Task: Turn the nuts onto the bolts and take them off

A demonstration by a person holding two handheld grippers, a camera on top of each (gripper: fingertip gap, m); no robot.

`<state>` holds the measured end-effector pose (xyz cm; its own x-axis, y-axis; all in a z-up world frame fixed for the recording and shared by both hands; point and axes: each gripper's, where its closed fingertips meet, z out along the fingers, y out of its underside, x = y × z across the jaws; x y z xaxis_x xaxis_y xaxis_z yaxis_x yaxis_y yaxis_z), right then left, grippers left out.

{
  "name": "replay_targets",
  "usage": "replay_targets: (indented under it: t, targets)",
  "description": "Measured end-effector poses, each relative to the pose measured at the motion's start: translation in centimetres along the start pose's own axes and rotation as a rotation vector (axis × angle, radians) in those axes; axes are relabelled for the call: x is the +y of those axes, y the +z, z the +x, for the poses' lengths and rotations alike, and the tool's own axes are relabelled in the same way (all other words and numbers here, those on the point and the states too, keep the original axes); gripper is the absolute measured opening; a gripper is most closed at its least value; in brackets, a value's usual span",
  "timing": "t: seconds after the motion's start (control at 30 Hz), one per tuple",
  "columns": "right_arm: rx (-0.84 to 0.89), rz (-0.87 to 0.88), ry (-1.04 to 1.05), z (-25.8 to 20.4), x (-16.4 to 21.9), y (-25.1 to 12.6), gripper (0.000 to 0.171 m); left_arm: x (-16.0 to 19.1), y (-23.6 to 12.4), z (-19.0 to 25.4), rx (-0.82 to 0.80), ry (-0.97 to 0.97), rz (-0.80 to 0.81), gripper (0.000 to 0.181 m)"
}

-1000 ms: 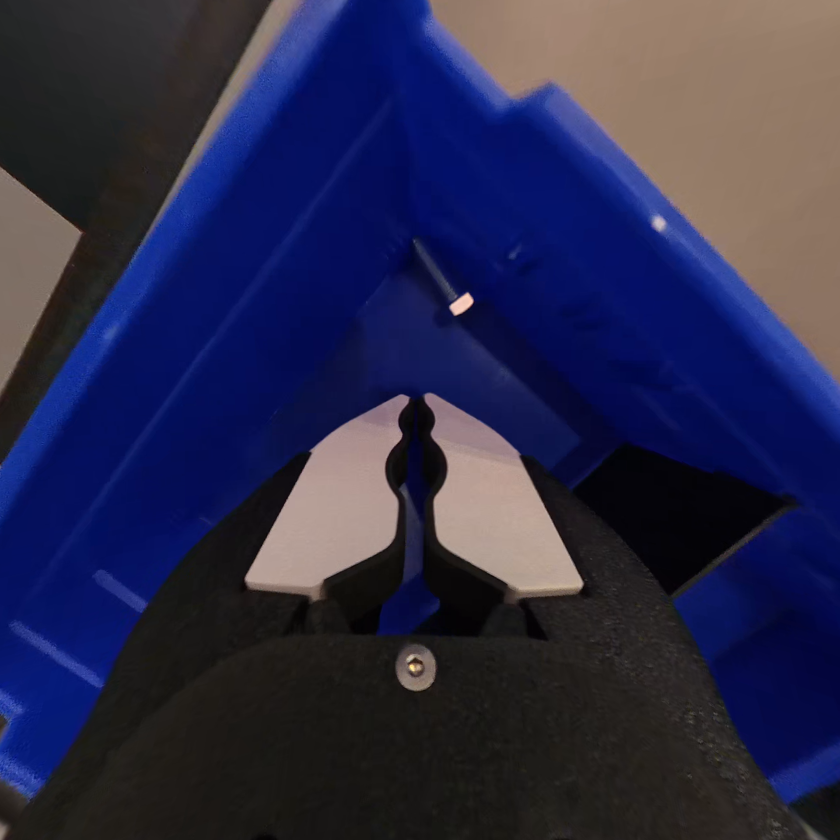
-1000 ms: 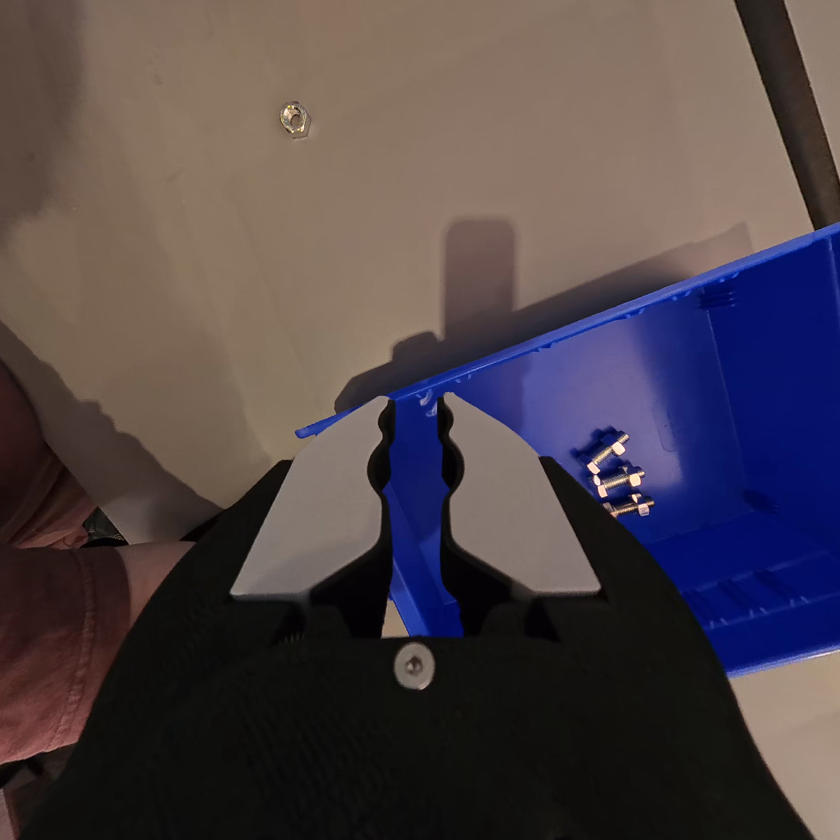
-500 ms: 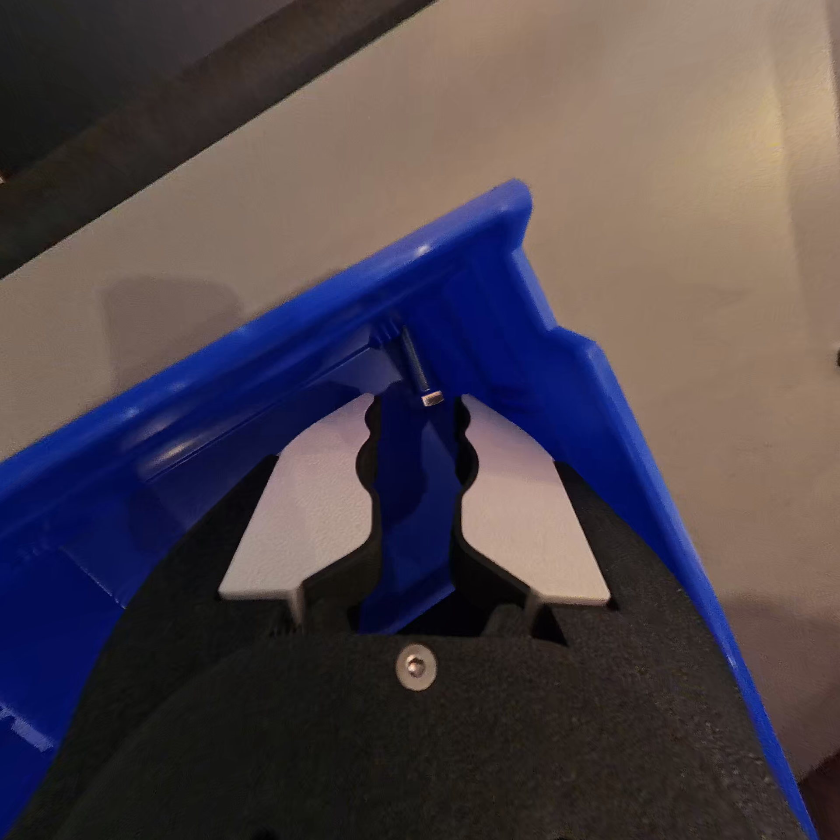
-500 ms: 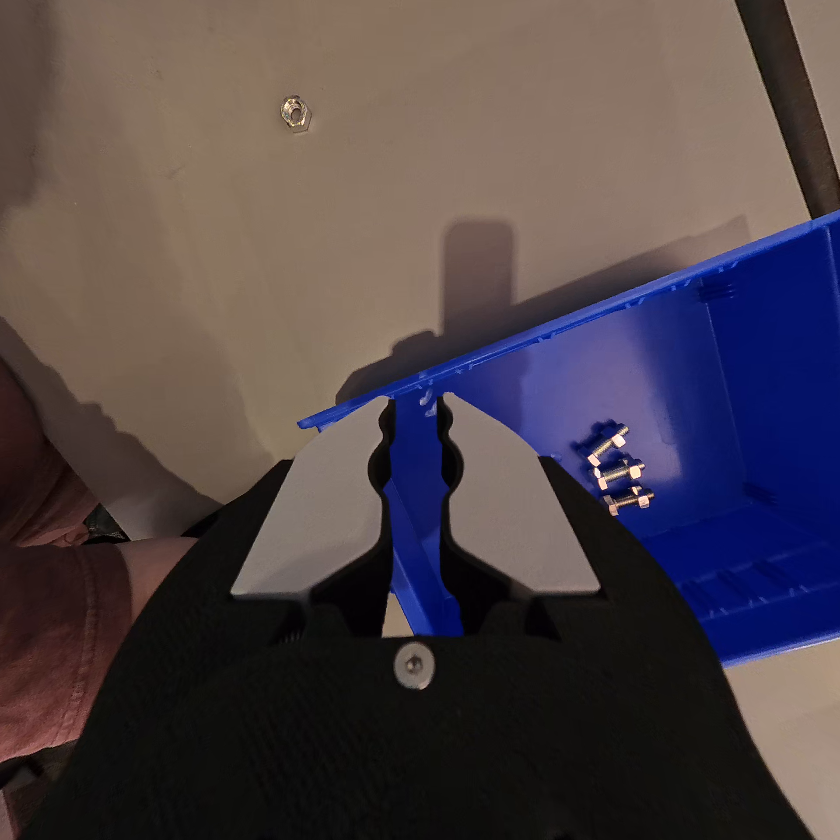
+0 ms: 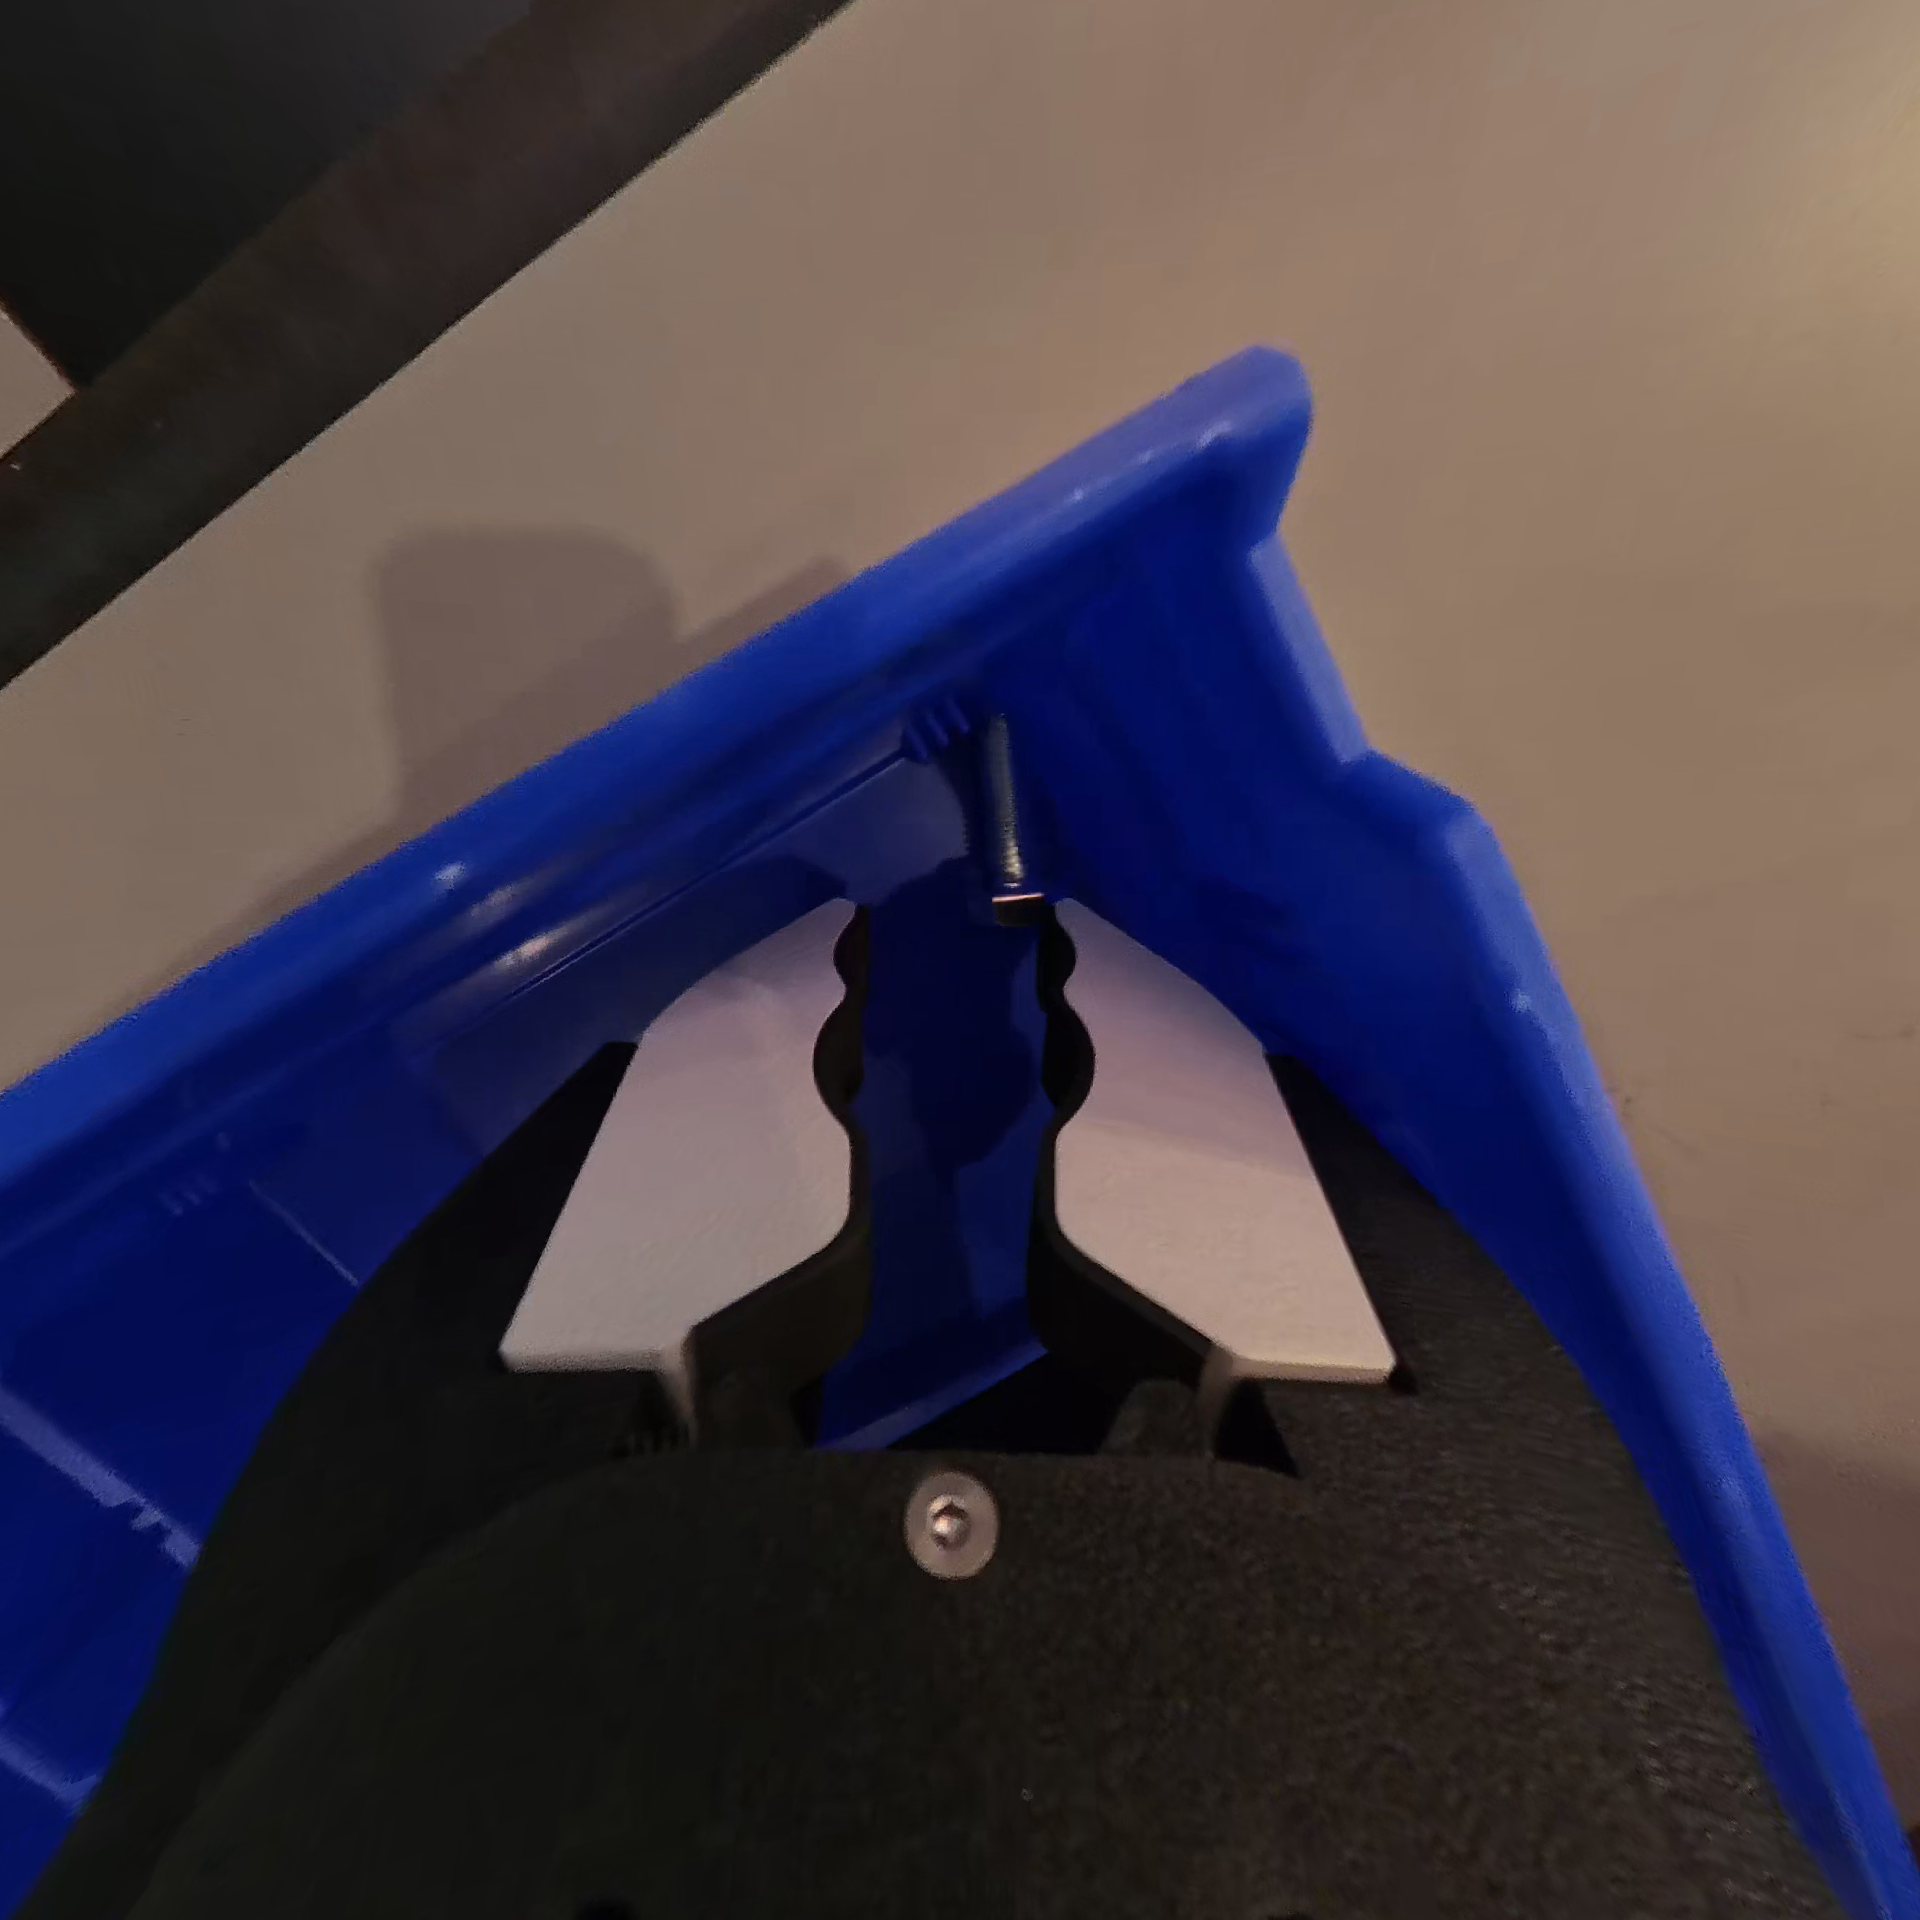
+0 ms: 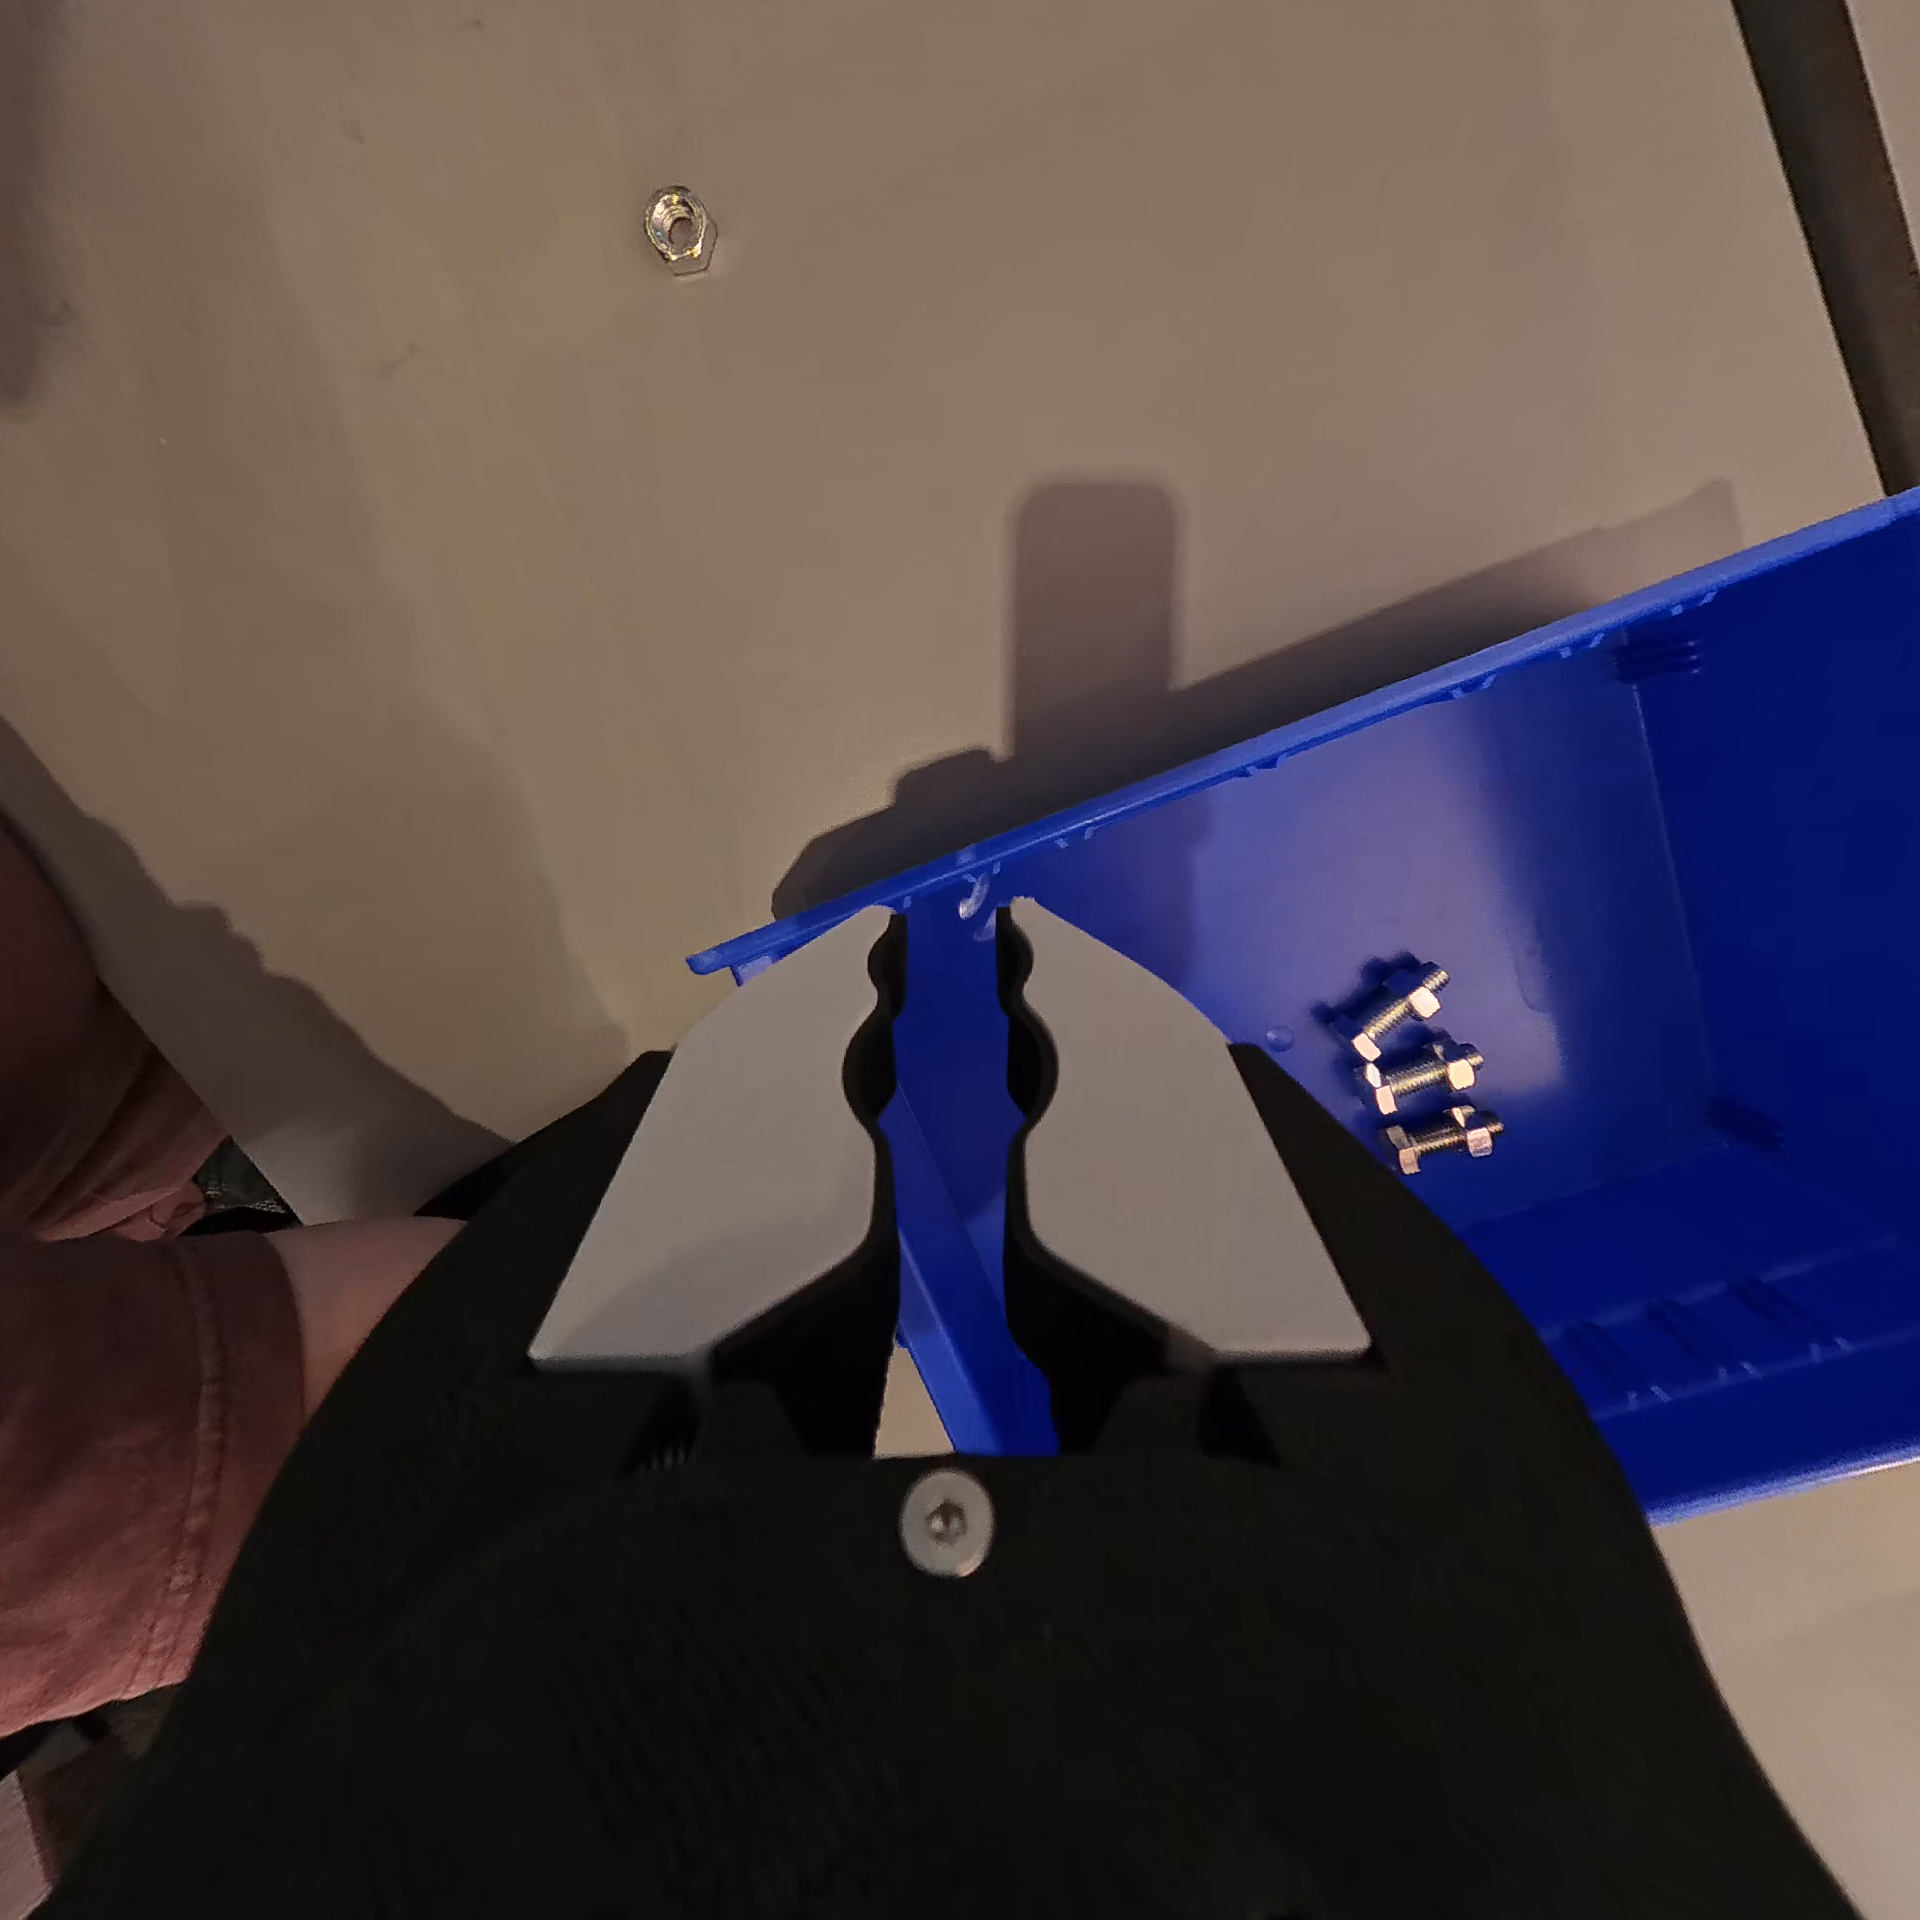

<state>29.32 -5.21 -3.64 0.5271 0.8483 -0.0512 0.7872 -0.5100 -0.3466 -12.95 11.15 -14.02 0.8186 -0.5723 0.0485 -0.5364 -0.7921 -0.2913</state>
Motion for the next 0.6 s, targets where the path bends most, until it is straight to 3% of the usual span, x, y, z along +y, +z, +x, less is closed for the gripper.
replay_targets:
  t: [0.37, 0.53, 0.6]
  targets:
    - [0.000, -0.013, 0.002, 0.1, 0.1, 0.2, 0.017, -0.8, 0.4, -0.1, 0.021, 0.067, 0.032, 0.028]
    - [-0.002, -0.013, 0.005, 0.1, 0.2, 0.2, 0.016, -1.1, 1.0, 0.6, 0.050, 0.096, 0.028, 0.006]
    - [-0.002, -0.015, 0.004, 0.1, 0.2, 0.2, 0.016, -1.1, 1.0, 0.6, 0.043, 0.118, 0.013, 0.006]
